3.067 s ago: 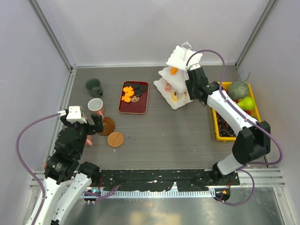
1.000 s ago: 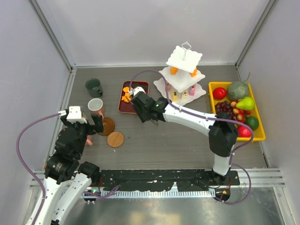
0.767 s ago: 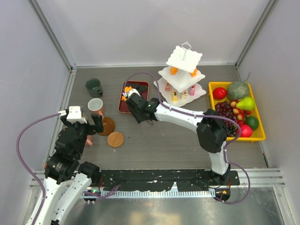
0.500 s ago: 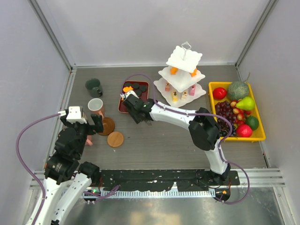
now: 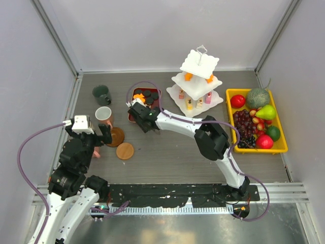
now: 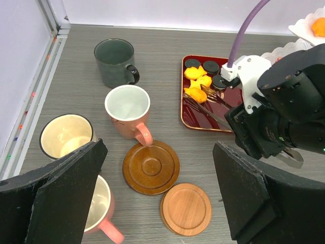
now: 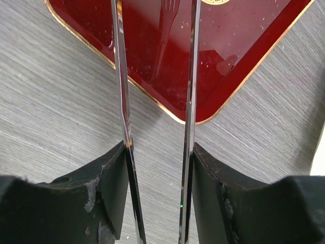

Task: Serve the afternoon tea
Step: Pick up the desert from the tray.

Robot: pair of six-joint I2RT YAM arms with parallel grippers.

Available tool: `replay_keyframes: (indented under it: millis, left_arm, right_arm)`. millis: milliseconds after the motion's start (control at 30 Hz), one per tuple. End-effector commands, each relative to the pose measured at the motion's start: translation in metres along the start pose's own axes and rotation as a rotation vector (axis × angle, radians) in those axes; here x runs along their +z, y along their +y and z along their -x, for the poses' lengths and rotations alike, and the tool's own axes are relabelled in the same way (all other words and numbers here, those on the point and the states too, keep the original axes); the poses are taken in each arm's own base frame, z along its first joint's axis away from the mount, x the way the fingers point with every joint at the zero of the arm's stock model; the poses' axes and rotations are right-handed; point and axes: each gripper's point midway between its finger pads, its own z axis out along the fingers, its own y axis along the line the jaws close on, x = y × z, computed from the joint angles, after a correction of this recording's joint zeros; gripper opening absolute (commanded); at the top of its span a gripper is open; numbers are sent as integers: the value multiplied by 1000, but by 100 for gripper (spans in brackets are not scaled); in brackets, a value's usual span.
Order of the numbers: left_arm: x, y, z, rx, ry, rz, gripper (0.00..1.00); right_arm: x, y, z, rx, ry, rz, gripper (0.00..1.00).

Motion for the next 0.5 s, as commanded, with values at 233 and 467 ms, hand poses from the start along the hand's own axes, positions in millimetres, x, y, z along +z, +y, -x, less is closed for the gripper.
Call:
replay_keyframes:
  millis: [233, 467]
  left_arm:
    - [-1, -3, 14, -12, -56, -15, 99]
    - [0, -3, 14, -11, -55, -16, 99]
  right_arm:
    - [-6, -5, 19, 3, -30, -32, 46]
    - [-27, -17, -1, 10, -8, -40, 39]
